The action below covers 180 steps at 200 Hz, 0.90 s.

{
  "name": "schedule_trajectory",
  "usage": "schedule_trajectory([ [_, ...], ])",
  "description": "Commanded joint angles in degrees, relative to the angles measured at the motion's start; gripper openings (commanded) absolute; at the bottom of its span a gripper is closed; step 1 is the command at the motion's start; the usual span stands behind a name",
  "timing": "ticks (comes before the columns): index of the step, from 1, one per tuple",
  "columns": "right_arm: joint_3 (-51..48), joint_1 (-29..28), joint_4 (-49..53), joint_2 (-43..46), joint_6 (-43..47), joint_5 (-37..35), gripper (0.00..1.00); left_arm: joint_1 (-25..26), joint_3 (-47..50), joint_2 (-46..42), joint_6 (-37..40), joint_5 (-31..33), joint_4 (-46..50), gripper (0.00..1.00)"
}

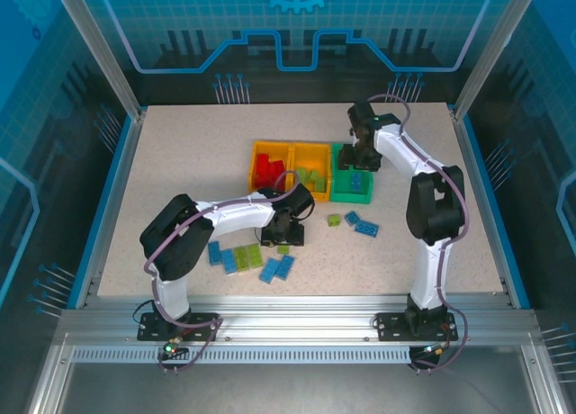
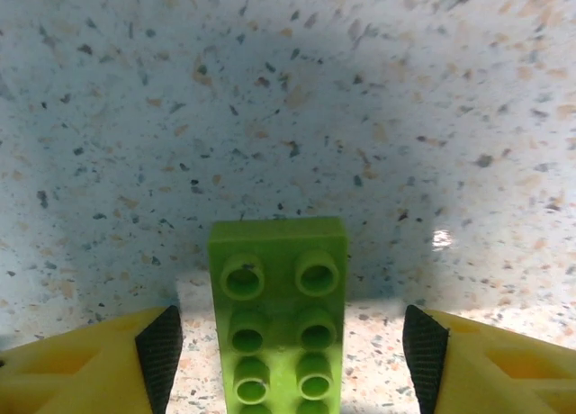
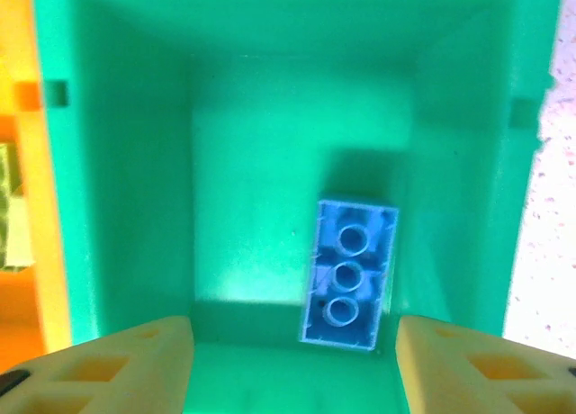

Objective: Sort the legos into containers by color

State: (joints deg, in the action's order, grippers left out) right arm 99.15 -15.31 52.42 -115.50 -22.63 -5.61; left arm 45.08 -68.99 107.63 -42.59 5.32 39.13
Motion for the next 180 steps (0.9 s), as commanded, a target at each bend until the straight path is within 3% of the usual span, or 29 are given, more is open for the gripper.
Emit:
schedule_trajectory([
  [1, -2.7, 0.5, -0.9, 5.9, -0.4, 1.3, 0.64, 0.4, -0.7, 0.9, -1.5, -0.3, 1.4, 0.64],
  [67, -16.1, 0.2, -4.0, 17.1, -0.1, 0.4, 0.67, 0.2, -2.2, 2.6, -1.5, -0.3, -0.3, 0.38],
  [120, -29.2, -0.1, -6.9, 24.6, 1.5, 3.0, 0.70, -1.3, -9.5, 0.4, 2.0, 2.1, 3.4, 0.37],
  [180, -42.3, -0.9, -11.6, 30.9, -0.4, 5.8, 0.74, -7.2, -28.4, 5.2, 9.7, 1.1, 7.8, 0.37],
])
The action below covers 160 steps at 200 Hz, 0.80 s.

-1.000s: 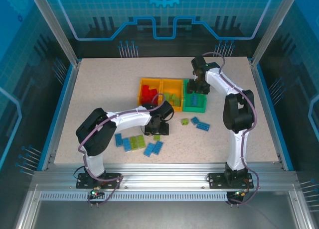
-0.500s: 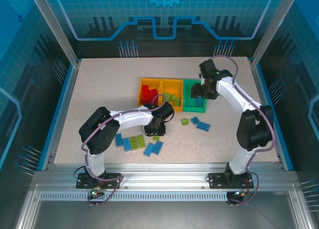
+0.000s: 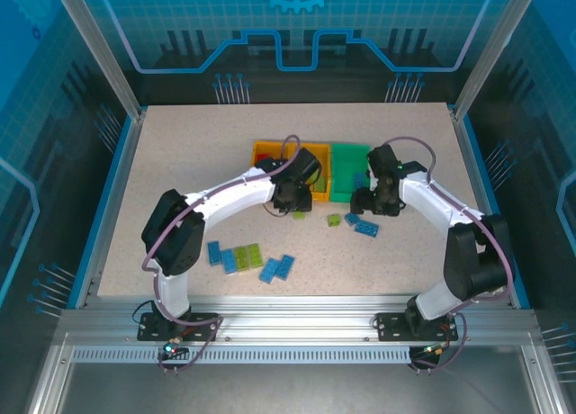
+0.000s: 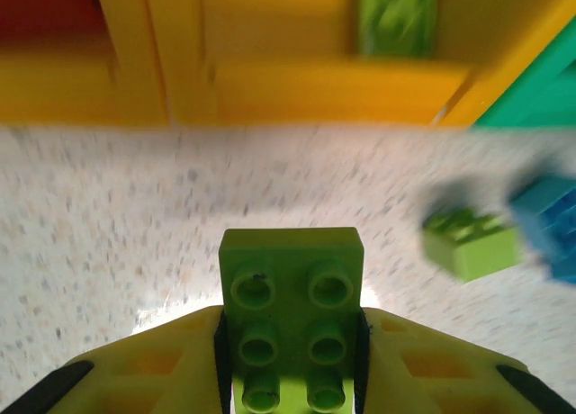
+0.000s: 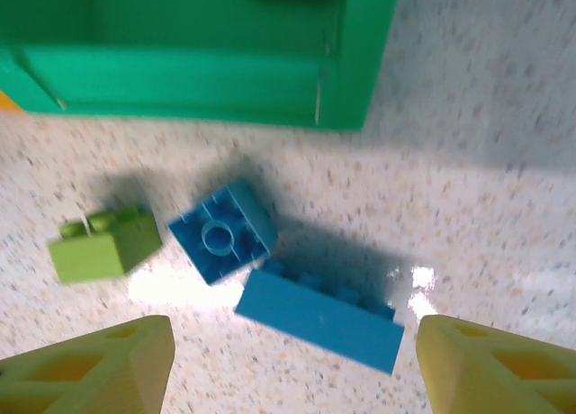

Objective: Sort the legos into containers by color

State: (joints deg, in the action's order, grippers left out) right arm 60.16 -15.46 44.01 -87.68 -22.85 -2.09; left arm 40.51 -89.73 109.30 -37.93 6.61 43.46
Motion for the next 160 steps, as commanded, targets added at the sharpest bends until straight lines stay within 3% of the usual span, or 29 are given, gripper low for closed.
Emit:
schedule_trajectory([
  [1, -3.4, -0.8, -3.2, 3.2, -0.2, 2.3, 0.74, -2.7, -8.0, 3.7, 5.2, -0.1, 3.5, 0.37],
  [89, -5.2, -4.6, -3.5, -0.8, 1.9, 1.3, 0.79, -10.3, -37.3, 23.6, 9.8, -6.7, 10.8, 0.39],
  [160, -5.1, -4.7, -0.6, -4.1, -1.4, -2.0, 0.80, -10.5, -37.7, 24.1, 8.7, -9.7, 9.6, 0.61],
])
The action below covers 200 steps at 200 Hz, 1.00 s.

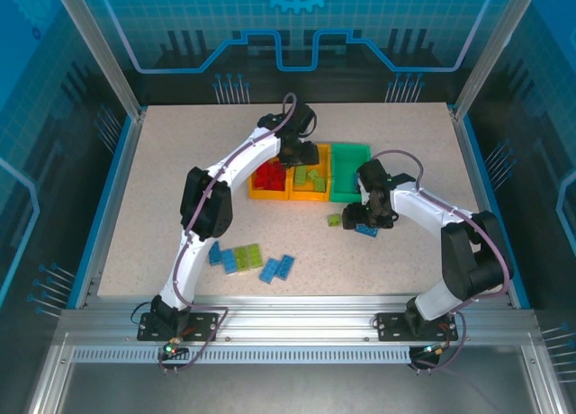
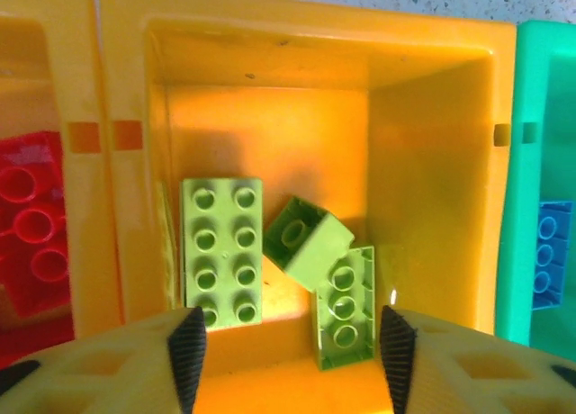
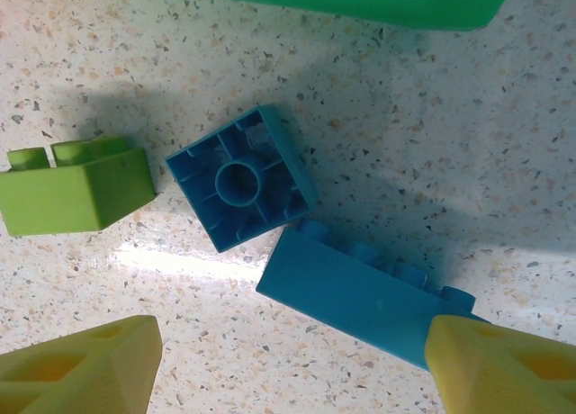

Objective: Sort the legos into containers by color

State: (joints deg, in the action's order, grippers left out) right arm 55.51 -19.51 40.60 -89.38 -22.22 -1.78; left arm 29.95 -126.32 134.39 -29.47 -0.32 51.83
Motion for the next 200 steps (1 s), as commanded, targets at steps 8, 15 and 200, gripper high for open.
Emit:
schedule_trajectory([
  [8, -0.2, -0.6, 3.4, -2.6, -2.6, -3.7, 0.80, 0.3, -0.3, -1.7, 0.1, -3.1, 0.7, 0.62],
  [15, -0.1, -0.6, 3.6, -2.4, -2.8, -4.1, 0.80, 0.5, 0.5, -2.5, 0.1, -3.1, 0.0, 0.63],
  [200, -1.4, -0.9, 8.7, 6.1, -1.8, -11.8, 0.93, 2.7, 21.1, -15.2, 0.6, -3.0, -8.8, 0.69],
])
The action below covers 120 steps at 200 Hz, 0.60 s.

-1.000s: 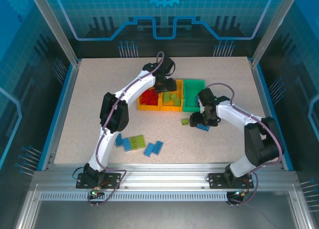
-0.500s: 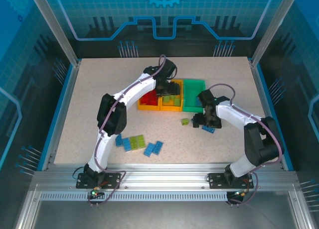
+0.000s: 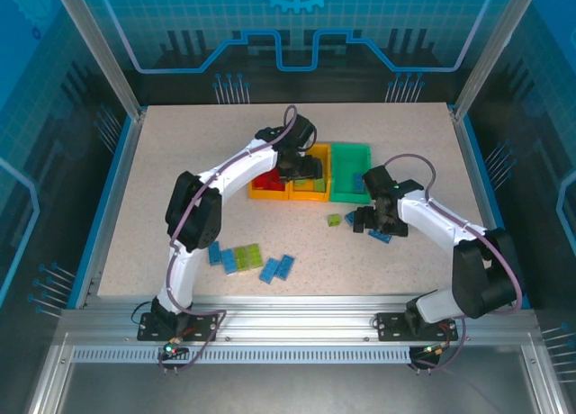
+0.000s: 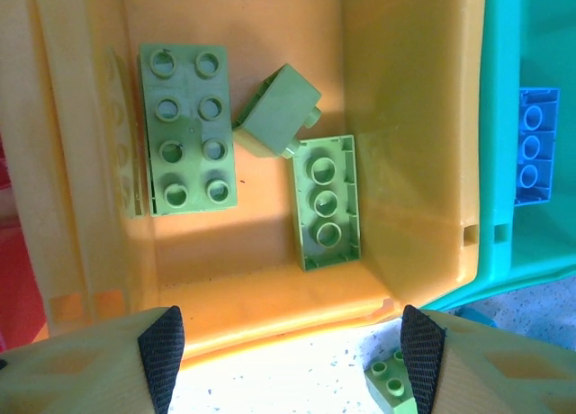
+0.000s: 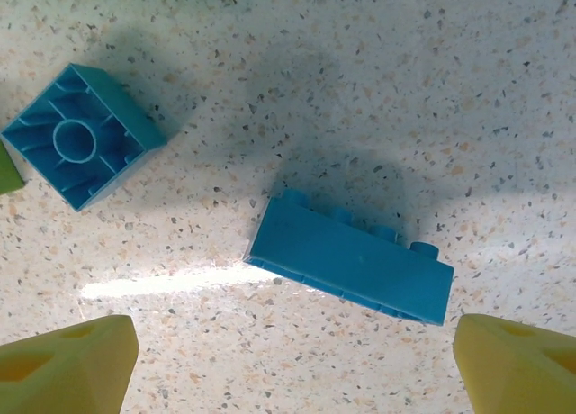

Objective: Sort the legos into containers by color

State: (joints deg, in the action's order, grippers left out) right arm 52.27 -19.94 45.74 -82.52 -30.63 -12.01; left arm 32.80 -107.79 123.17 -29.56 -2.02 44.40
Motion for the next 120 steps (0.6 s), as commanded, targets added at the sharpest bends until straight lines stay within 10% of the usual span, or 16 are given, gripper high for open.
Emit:
schedule_trajectory([
  [1, 2.0, -0.4, 3.6, -0.9, 6.8, -1.6, 0.93, -0.2, 2.7, -4.0, 0.6, -1.3, -1.5, 0.69],
  [120, 15.1, 0.4, 16.5, -19.0, 33.8, -1.9, 0.87, -0.2, 14.6, -11.9, -1.0, -1.0, -5.7, 0.69],
])
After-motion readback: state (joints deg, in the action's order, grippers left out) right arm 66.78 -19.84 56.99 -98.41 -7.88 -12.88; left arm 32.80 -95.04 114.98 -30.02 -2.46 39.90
